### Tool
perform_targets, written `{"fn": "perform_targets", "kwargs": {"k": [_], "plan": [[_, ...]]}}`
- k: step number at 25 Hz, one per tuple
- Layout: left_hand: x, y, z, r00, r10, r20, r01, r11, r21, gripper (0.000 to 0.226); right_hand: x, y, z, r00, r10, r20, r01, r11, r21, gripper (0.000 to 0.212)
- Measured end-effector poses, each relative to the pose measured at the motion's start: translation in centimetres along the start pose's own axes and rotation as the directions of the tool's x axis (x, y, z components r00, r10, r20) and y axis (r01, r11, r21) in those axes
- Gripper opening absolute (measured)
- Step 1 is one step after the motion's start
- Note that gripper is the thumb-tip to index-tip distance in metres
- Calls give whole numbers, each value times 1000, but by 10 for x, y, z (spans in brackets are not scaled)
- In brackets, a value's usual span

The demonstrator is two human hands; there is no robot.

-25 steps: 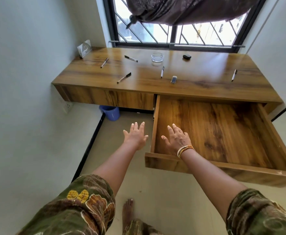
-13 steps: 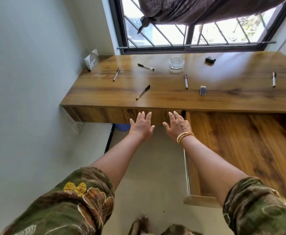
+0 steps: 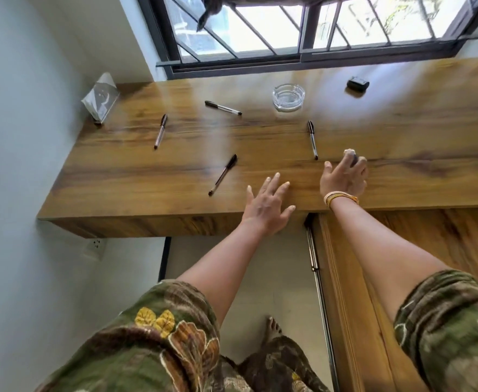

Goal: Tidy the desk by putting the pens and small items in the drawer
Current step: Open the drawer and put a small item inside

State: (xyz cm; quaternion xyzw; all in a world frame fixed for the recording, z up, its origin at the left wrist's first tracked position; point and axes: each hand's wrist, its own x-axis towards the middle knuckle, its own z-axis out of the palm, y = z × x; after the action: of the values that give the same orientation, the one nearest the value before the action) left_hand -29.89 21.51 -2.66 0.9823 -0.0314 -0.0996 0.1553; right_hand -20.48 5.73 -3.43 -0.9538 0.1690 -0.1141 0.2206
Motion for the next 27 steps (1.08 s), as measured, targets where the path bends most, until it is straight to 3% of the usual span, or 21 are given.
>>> {"fn": "perform_targets", "kwargs": {"k": [3, 8, 15, 20, 27], "plan": [[26, -4, 8, 991, 37, 130, -56, 988, 146, 91, 19, 7, 15, 999, -19, -45, 14, 995, -101, 51], [46, -9, -7, 971, 30, 239, -64, 988, 137, 109, 34, -1, 17, 990, 88, -113, -99, 990, -99, 36], [40, -5, -11, 964, 24, 266, -65, 987, 148, 106, 21, 19, 2, 997, -30, -71, 36, 996, 86, 41], [12, 16, -2, 965, -26, 263, -33, 976, 216, 79, -50, 48, -1, 965, -187, -185, 216, 965, 148, 43], [-25, 19, 15, 953, -53, 298, -34, 960, 278, 89, -121, 113, -16, 974, -80, -213, 96, 993, 63, 43]]}}
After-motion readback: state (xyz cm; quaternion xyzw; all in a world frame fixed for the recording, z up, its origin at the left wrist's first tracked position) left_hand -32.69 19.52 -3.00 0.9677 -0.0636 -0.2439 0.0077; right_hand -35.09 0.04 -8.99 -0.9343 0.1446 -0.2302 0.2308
